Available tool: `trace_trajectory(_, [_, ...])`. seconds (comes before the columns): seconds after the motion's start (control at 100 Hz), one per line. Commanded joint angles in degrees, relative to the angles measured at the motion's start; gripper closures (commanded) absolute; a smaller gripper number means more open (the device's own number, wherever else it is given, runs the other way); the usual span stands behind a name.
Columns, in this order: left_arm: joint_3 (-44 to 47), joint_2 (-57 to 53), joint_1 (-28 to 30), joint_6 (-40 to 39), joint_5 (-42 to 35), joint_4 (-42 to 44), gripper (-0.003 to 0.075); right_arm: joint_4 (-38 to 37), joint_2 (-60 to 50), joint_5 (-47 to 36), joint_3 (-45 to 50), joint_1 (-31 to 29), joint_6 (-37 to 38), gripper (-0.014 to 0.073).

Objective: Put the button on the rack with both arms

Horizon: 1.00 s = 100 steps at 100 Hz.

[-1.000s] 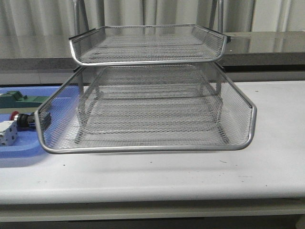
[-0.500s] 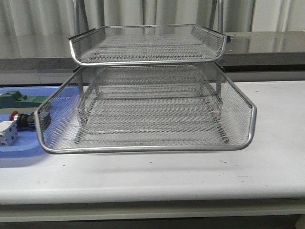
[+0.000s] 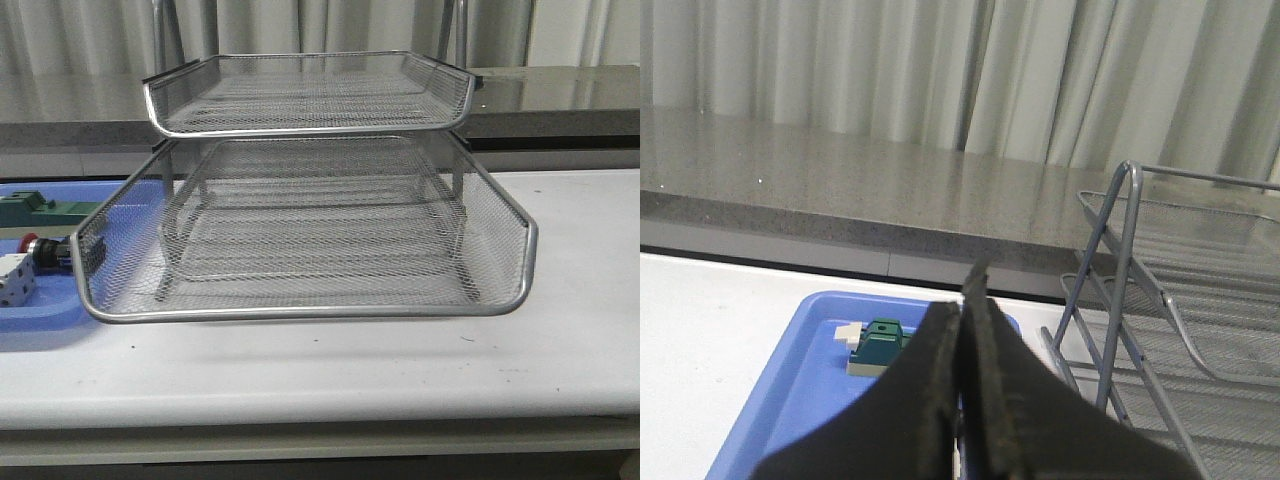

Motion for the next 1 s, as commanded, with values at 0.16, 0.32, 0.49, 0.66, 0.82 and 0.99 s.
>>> trace_trajectory(0.16, [-20.9,23.1,0.0,-0.4,11.0,2.4,0.0741,-0.6,0.1,-2.9,-2.0,0.0,0.0,0.0662])
trace_trajectory(0.32, [-32.7,37.5,0.0,0.5,20.6,4.7,0.0741,-0.6,0.1,-2.9,-2.0,0.0,0.0,0.0662])
trace_trajectory(0.49, [-43.3,50.1,0.0,3.7,27.7,5.1,0.0741,-0.6,0.1,-2.9,-2.0,0.0,0.0,0.0662])
trace_trajectory(0.66, [-49.1,59.3,0.0,6.4,29.4,5.1,0.0741,-0.6,0.1,-2.9,-2.0,0.0,0.0,0.0662])
trace_trajectory(0.82, [-51.9,63.7,0.0,7.7,29.7,5.1,0.0738,-0.6,0.1,-2.9,-2.0,0.0,0.0,0.0662])
trace_trajectory(0.99, [-52.3,64.5,0.0,11.6,31.6,5.1,0.0580,-0.6,0.1,-2.9,-2.0,0.0,0.0,0.0662])
